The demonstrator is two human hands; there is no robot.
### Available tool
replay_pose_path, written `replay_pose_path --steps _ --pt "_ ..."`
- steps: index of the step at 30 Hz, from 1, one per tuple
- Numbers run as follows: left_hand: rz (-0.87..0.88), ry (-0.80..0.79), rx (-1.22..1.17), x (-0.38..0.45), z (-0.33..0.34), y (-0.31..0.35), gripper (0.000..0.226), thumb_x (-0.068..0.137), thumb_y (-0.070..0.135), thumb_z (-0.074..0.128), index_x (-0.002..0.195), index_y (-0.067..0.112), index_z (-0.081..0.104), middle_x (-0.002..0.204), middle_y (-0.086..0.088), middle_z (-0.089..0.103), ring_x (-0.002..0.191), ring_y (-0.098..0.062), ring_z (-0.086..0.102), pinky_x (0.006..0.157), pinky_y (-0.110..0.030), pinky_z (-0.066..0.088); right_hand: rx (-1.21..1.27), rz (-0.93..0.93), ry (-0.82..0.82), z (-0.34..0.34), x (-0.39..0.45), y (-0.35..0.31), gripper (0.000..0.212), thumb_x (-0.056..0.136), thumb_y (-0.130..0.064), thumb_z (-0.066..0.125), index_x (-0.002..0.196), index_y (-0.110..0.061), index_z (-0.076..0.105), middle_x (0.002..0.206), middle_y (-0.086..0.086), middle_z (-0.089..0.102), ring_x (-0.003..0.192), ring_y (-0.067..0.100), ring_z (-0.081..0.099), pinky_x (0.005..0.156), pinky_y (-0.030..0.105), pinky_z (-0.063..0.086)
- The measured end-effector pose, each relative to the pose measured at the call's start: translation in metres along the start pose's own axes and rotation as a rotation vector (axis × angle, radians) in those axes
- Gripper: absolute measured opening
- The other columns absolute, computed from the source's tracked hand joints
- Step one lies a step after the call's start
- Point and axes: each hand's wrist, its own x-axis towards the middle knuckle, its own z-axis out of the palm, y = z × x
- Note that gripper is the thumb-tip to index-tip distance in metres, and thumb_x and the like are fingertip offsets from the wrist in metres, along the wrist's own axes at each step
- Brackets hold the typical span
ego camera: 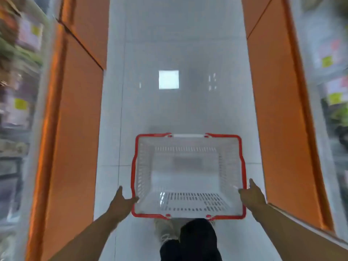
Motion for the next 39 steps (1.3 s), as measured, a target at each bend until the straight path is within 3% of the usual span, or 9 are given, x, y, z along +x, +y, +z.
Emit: replay_pose_path --steps 5,10,12,14,20,22,25,31,39 --pt "0.005 0.002 -0.093 0.051 0.026 -0.007 0.056 0.1 0.015 0.061 0.151 0.014 0.039 0.142 -0.011 0.056 0.122 -0.036 0.059 0.104 -0.054 0.049 0.008 0.041 0.058 0.025 0.041 0.017 0.056 0.094 -0.006 0.06 0.146 -0.012 0.042 0.12 0.015 0.064 0.096 0.032 0.059 0.082 0.037 0.049" --pt "0.011 0.106 -0.072 0.024 -0.005 0.032 0.04 0.101 0.002 0.052 0.139 0.012 0.055 0.122 -0.01 0.067 0.105 -0.03 0.065 0.079 -0.035 0.054 0.011 0.046 0.011 -0.01 0.031 -0.021 0.042 0.094 0.002 0.052 0.134 -0.008 0.06 0.108 0.011 0.068 0.093 0.032 0.065 0.083 0.038 0.055" --pt "0.003 0.115 -0.087 -0.008 -0.039 0.071 0.035 0.1 0.0 0.05 0.132 0.01 0.061 0.113 -0.012 0.07 0.097 -0.028 0.067 0.077 -0.034 0.052 0.051 0.032 -0.043 -0.04 0.005 -0.07 0.038 0.096 0.003 0.052 0.132 -0.006 0.063 0.105 0.011 0.069 0.087 0.029 0.066 0.077 0.033 0.054" --pt "0.008 0.133 -0.065 -0.037 -0.059 0.093 0.029 0.101 0.002 0.047 0.125 0.009 0.063 0.102 -0.013 0.071 0.085 -0.026 0.065 0.073 -0.033 0.051 0.056 0.013 -0.089 -0.06 -0.018 -0.103 0.037 0.097 0.003 0.053 0.132 -0.003 0.062 0.112 0.015 0.069 0.096 0.034 0.067 0.085 0.038 0.055" --pt "0.082 0.271 -0.081 -0.164 -0.168 0.231 0.024 0.1 0.0 0.048 0.095 0.018 0.062 0.088 -0.019 0.063 0.065 -0.024 0.053 0.059 -0.031 0.044 0.129 -0.082 -0.129 -0.162 -0.12 -0.277 0.035 0.1 -0.002 0.055 0.134 -0.003 0.06 0.116 0.016 0.068 0.105 0.038 0.065 0.094 0.045 0.054" --pt "0.124 0.299 -0.086 -0.191 -0.205 0.281 0.016 0.101 0.005 0.049 0.104 0.012 0.063 0.086 -0.015 0.064 0.066 -0.024 0.055 0.056 -0.028 0.041 0.131 -0.129 -0.125 -0.188 -0.144 -0.345 0.035 0.099 0.0 0.053 0.133 -0.003 0.061 0.114 0.015 0.068 0.106 0.039 0.065 0.092 0.043 0.053" --pt "0.178 0.285 -0.126 -0.202 -0.256 0.362 0.028 0.101 0.006 0.048 0.126 -0.003 0.058 0.107 -0.03 0.065 0.088 -0.038 0.062 0.071 -0.037 0.049 0.16 -0.168 -0.089 -0.213 -0.159 -0.444 0.036 0.096 0.004 0.048 0.128 0.002 0.062 0.112 0.021 0.069 0.101 0.041 0.066 0.088 0.044 0.055" --pt "0.252 0.266 -0.204 -0.184 -0.331 0.524 0.04 0.1 -0.002 0.041 0.136 0.004 0.056 0.114 -0.028 0.066 0.095 -0.036 0.063 0.082 -0.043 0.054 0.376 -0.139 0.05 -0.248 -0.151 -0.622 0.028 0.098 -0.008 0.052 0.121 0.0 0.066 0.111 0.023 0.068 0.103 0.042 0.065 0.094 0.05 0.054" --pt "0.257 0.26 -0.197 -0.153 -0.394 0.732 0.036 0.102 -0.002 0.036 0.133 -0.006 0.054 0.116 -0.036 0.062 0.075 -0.029 0.056 0.066 -0.031 0.048 0.545 -0.175 0.011 -0.314 -0.099 -0.821 0.031 0.097 -0.012 0.058 0.126 -0.011 0.07 0.111 0.013 0.071 0.103 0.038 0.067 0.099 0.052 0.054"
